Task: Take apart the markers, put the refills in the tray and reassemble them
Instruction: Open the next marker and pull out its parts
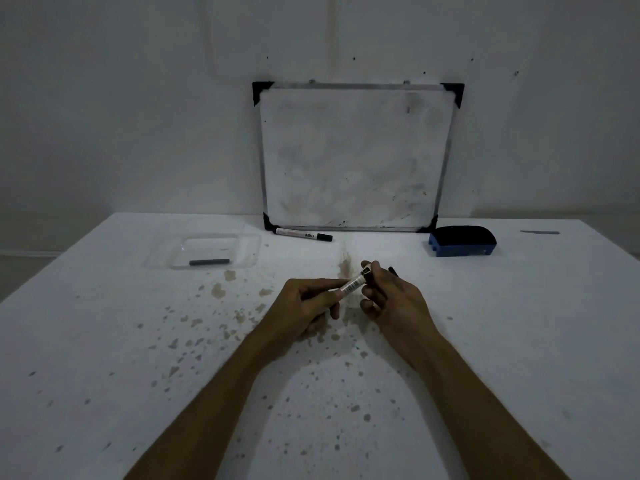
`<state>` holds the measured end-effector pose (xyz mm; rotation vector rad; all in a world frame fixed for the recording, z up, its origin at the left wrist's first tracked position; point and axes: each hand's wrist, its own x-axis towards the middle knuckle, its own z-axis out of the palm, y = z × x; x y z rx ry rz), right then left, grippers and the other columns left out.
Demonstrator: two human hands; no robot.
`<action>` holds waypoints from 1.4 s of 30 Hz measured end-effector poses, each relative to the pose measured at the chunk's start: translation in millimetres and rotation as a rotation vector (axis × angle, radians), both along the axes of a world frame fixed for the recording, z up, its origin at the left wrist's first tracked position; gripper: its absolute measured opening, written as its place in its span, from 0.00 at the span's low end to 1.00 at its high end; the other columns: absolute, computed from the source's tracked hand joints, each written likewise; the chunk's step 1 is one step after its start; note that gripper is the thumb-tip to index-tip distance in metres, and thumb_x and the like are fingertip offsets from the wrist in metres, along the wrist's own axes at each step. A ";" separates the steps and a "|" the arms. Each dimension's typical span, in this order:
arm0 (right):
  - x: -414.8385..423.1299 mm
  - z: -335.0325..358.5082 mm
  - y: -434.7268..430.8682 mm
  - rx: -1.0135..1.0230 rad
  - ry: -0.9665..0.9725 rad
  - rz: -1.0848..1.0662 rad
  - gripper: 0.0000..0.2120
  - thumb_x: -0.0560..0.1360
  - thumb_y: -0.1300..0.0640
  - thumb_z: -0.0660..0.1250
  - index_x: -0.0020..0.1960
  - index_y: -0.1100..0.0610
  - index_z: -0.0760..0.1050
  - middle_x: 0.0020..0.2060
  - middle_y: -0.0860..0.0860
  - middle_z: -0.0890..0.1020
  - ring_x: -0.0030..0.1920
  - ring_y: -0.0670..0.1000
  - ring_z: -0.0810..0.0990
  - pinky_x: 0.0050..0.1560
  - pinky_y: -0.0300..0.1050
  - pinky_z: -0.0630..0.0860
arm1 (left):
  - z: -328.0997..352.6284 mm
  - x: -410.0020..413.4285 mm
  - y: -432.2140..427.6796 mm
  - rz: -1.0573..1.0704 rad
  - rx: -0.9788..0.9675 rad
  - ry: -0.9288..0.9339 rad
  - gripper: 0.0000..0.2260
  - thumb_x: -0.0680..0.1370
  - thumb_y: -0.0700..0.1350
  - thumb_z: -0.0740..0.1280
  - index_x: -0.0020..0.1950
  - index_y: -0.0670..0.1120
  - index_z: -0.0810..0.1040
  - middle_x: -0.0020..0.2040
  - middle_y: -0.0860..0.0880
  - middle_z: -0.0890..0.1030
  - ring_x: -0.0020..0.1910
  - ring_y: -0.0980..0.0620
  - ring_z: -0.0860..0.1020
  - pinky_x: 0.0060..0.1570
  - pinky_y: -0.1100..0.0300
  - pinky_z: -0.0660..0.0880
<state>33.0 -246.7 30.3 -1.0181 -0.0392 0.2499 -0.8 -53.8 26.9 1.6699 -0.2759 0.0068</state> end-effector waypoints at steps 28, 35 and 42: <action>-10.9 5.8 -3.5 -0.397 -0.333 -0.128 0.10 0.78 0.50 0.71 0.57 0.49 0.86 0.44 0.51 0.84 0.42 0.44 0.82 0.44 0.42 0.82 | -0.4 -3.2 2.1 0.010 -0.039 0.028 0.13 0.84 0.45 0.67 0.68 0.53 0.83 0.37 0.46 0.81 0.24 0.55 0.69 0.23 0.64 0.66; -12.5 6.3 -5.3 -0.310 -0.320 -0.059 0.15 0.74 0.48 0.74 0.57 0.54 0.86 0.45 0.51 0.86 0.46 0.49 0.85 0.48 0.44 0.83 | 0.6 -4.7 9.5 -0.064 -0.060 0.069 0.13 0.85 0.46 0.66 0.68 0.50 0.83 0.35 0.50 0.77 0.25 0.56 0.67 0.24 0.65 0.66; -12.7 3.0 -3.8 -0.366 -0.385 -0.059 0.10 0.77 0.46 0.72 0.56 0.47 0.85 0.51 0.46 0.88 0.49 0.50 0.88 0.48 0.35 0.81 | -1.6 -2.0 9.2 -0.085 -0.083 0.050 0.14 0.84 0.45 0.66 0.69 0.47 0.82 0.34 0.50 0.76 0.26 0.56 0.66 0.24 0.65 0.66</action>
